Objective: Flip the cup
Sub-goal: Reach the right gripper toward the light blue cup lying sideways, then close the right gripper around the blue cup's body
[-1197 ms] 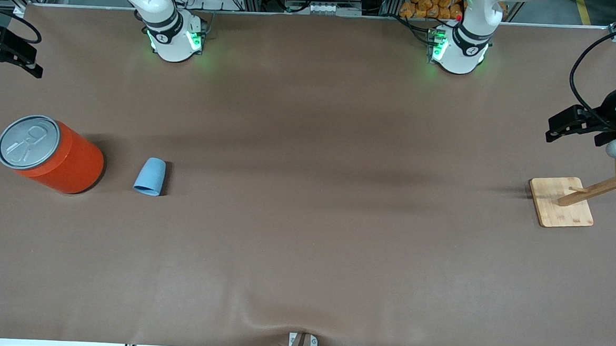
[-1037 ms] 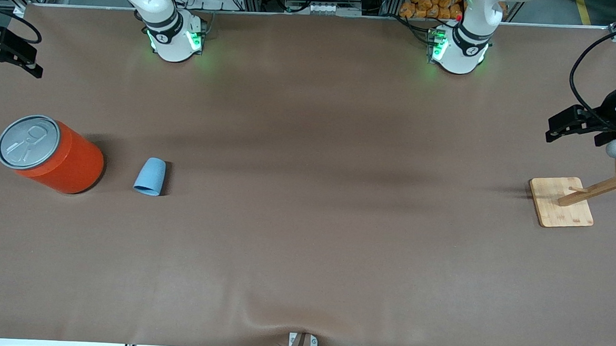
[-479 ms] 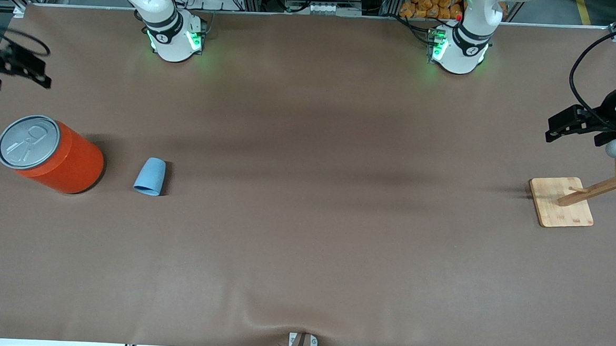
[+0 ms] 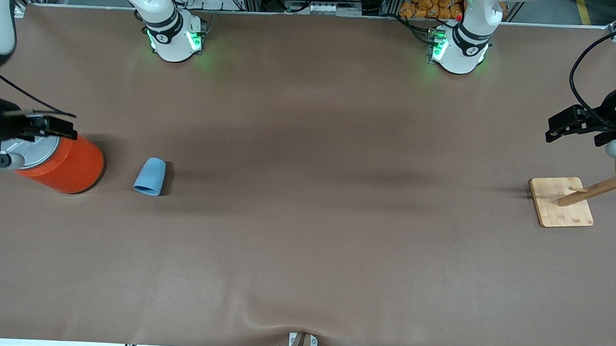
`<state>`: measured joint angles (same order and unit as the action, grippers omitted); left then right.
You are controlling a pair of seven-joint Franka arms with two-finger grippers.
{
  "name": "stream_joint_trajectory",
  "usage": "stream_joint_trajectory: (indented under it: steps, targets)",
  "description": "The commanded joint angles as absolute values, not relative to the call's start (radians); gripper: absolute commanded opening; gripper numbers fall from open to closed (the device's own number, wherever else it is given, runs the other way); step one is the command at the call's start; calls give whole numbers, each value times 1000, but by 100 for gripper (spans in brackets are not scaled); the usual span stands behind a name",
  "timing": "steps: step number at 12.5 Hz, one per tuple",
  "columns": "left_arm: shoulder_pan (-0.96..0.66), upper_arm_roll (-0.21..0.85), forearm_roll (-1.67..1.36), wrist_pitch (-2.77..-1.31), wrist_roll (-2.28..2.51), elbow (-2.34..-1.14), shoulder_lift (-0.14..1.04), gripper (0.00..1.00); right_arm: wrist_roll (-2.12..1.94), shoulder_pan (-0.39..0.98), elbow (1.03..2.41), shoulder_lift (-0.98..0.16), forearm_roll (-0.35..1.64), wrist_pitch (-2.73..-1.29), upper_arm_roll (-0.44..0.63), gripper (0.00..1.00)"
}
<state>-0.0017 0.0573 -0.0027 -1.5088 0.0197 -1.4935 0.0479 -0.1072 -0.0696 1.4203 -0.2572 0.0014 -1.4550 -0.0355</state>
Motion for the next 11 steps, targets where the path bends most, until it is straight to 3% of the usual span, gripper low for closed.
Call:
stream_joint_trajectory:
  steps: [1, 3, 11]
  targets:
    - [5, 60, -14, -1511, 28, -1482, 54, 100, -121, -78, 1408, -330, 12, -1471, -48, 100]
    - [2, 60, -14, -1511, 28, -1482, 54, 100, -114, -78, 1484, -364, 56, -1555, -49, 100]
    - [2, 60, -14, -1508, 29, -1483, 52, 100, -114, -49, 1971, -316, 106, -2047, -54, 100]
